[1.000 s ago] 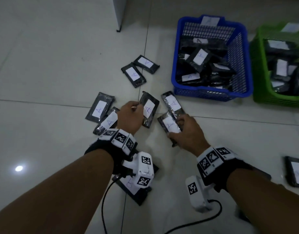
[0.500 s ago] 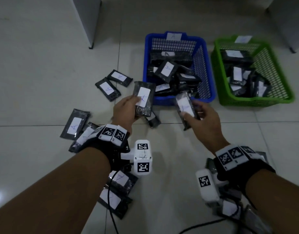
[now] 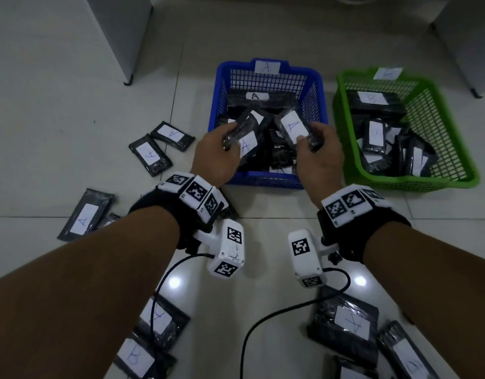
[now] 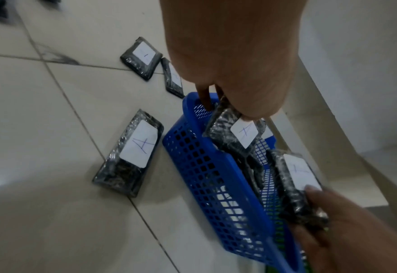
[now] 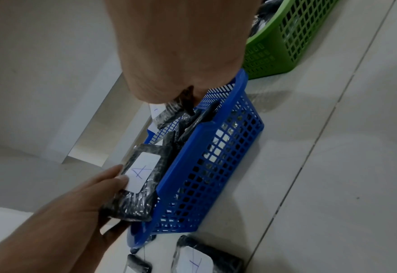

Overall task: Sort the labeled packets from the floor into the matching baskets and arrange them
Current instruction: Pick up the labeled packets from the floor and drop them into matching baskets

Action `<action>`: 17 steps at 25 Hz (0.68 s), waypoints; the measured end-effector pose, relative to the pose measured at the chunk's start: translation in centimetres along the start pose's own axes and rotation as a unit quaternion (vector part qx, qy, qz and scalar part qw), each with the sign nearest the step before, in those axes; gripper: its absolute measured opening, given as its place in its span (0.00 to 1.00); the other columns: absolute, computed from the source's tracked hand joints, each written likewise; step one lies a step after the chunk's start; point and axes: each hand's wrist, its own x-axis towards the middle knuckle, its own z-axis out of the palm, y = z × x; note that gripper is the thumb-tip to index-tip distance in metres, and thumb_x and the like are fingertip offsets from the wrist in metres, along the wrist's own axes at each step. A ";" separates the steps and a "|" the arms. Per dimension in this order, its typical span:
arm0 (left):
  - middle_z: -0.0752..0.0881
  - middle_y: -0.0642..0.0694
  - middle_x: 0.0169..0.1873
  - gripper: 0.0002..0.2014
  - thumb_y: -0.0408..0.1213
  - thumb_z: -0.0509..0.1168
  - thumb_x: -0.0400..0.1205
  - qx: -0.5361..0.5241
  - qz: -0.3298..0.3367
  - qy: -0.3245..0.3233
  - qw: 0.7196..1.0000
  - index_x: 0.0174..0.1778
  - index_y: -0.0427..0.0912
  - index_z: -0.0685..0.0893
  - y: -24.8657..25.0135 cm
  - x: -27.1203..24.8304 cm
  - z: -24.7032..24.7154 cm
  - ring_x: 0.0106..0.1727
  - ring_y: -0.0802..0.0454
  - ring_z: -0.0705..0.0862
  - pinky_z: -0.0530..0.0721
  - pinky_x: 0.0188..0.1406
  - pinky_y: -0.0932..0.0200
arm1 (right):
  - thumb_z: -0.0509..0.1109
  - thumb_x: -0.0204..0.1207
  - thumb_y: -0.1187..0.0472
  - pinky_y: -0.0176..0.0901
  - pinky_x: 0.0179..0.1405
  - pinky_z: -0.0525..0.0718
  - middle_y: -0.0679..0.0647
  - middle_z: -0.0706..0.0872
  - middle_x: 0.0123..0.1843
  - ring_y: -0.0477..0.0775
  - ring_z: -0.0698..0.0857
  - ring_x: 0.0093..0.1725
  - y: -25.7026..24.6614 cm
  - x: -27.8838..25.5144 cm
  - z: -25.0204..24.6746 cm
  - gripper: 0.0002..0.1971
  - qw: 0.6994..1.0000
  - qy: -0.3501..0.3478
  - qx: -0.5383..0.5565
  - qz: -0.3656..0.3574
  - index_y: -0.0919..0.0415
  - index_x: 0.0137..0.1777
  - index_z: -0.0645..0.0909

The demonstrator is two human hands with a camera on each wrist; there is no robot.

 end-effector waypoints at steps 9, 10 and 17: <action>0.85 0.40 0.59 0.21 0.30 0.59 0.79 0.259 0.188 0.005 0.947 0.67 0.43 0.83 -2.2 1.7 0.5 0.58 0.36 0.80 0.81 0.55 0.36 | 0.66 0.80 0.65 0.43 0.64 0.80 0.60 0.83 0.62 0.50 0.82 0.58 3.1 1.0 0.2 0.17 0.998 -0.007 -0.040 -0.041 0.62 0.68 0.79; 0.85 0.40 0.58 0.20 0.30 0.60 0.79 0.257 0.201 0.014 0.945 0.66 0.43 0.84 -2.0 1.6 0.6 0.58 0.37 0.80 0.81 0.55 0.37 | 0.65 0.80 0.66 0.41 0.64 0.79 0.59 0.83 0.63 0.52 0.82 0.60 3.3 1.0 0.1 0.17 0.998 -0.011 -0.044 -0.048 0.62 0.68 0.79; 0.84 0.41 0.62 0.19 0.42 0.64 0.79 0.239 0.240 -0.032 0.940 0.66 0.42 0.84 0.3 -2.1 4.4 0.64 0.39 0.80 0.80 0.59 0.40 | 0.65 0.80 0.66 0.32 0.64 0.73 0.60 0.83 0.65 0.51 0.80 0.63 3.6 -1.6 -5.0 0.17 0.987 -0.022 -0.096 -0.127 0.66 0.68 0.79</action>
